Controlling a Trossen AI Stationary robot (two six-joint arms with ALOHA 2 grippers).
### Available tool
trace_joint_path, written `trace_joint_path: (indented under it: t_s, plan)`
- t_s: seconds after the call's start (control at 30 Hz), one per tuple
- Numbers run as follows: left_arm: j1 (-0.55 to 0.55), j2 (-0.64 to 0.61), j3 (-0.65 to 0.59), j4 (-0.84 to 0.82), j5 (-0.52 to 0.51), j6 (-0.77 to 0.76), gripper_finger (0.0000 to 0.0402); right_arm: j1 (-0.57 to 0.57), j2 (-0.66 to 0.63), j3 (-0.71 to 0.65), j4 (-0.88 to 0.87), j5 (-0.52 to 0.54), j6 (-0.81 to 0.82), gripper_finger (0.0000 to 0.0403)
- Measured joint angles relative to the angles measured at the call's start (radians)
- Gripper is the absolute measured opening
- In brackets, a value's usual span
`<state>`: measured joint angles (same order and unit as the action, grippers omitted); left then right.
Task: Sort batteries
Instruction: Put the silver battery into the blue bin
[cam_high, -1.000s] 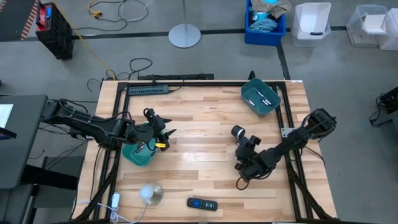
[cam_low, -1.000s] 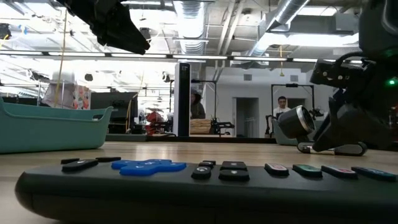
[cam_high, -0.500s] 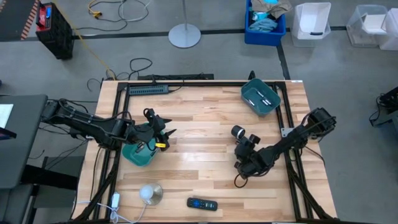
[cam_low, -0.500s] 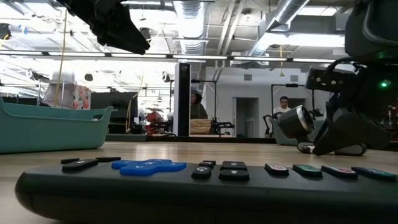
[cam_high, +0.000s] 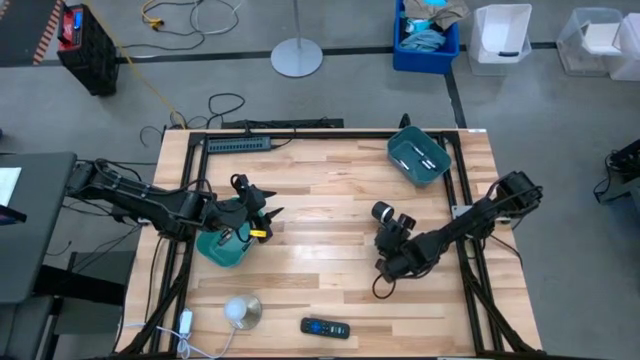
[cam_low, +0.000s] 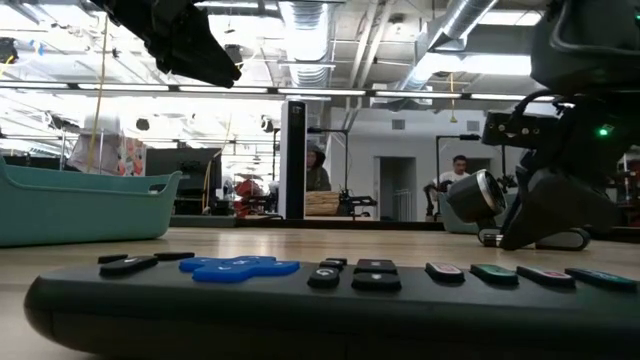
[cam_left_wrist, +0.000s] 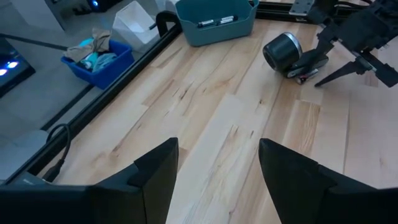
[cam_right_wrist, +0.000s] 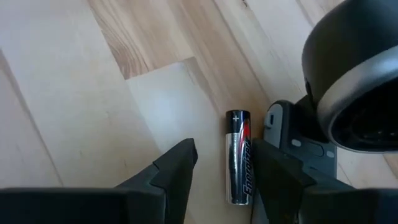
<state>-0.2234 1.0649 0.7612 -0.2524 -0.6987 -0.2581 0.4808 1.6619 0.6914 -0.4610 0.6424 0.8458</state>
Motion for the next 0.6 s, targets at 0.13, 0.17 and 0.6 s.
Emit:
trace_joint_path:
  t_s: [0.13,0.17,0.6]
  plan:
    - [0.000,0.000,0.000,0.000,0.000,0.000,0.0217,-0.001,0.000,-0.001,0.023,-0.038,-0.007,0.0177]
    - [0.000,0.000,0.000,0.000,0.000,0.000,0.0217,-0.001,0.000,0.001,0.026,-0.049,-0.007,0.0173]
    - [0.000,0.000,0.000,0.000,0.000,0.000,0.0217,-0.019,0.002,0.049,0.044,-0.152,-0.036,0.0144]
